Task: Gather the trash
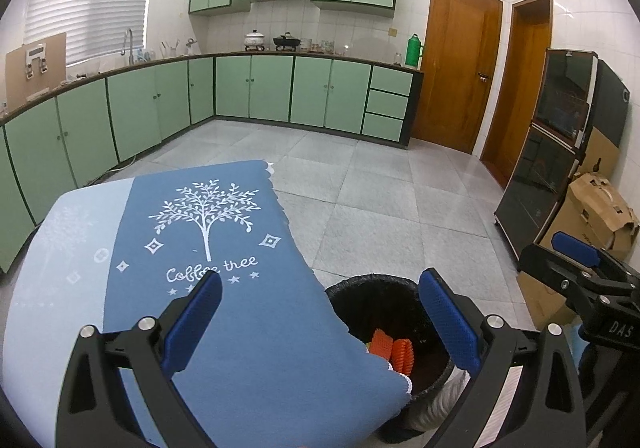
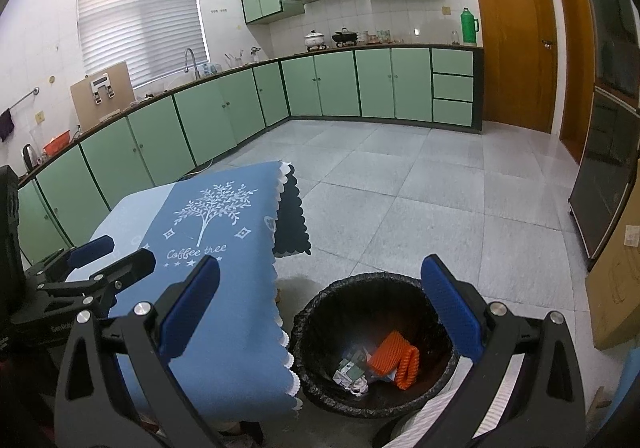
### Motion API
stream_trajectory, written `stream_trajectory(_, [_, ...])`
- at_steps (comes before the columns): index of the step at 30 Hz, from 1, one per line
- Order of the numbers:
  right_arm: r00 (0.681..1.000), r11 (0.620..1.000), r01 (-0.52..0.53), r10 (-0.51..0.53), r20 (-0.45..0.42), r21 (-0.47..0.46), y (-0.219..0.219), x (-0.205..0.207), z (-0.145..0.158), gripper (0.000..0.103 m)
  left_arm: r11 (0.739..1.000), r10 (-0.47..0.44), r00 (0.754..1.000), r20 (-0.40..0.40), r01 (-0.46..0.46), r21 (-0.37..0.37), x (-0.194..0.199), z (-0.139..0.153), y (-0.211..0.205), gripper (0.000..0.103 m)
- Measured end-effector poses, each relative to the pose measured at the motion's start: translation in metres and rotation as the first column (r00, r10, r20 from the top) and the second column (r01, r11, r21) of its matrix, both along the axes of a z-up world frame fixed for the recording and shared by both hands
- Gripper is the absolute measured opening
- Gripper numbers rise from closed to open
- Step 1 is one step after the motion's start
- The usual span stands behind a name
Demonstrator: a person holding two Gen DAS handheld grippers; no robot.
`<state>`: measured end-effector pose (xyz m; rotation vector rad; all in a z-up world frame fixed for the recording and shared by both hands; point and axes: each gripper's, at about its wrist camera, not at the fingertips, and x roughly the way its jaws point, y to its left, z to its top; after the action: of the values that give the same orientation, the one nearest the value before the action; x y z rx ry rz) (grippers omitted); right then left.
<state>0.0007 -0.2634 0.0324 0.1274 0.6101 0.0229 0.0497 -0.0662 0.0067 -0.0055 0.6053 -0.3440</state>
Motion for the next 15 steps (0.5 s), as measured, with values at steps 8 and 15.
stream_trajectory(8, [1.0, 1.0, -0.004, 0.004, 0.005, -0.012, 0.0037, 0.0009, 0.0022, 0.098, 1.0, 0.001, 1.0, 0.003, -0.001, 0.002, -0.0005, 0.0009, 0.0003, 0.097])
stream_trajectory(15, [1.0, 1.0, -0.012, 0.012, 0.004, -0.016, 0.004, 0.003, 0.0041, 0.098, 1.0, 0.001, 1.0, 0.003, -0.001, 0.003, -0.0003, 0.0008, 0.0009, 0.097])
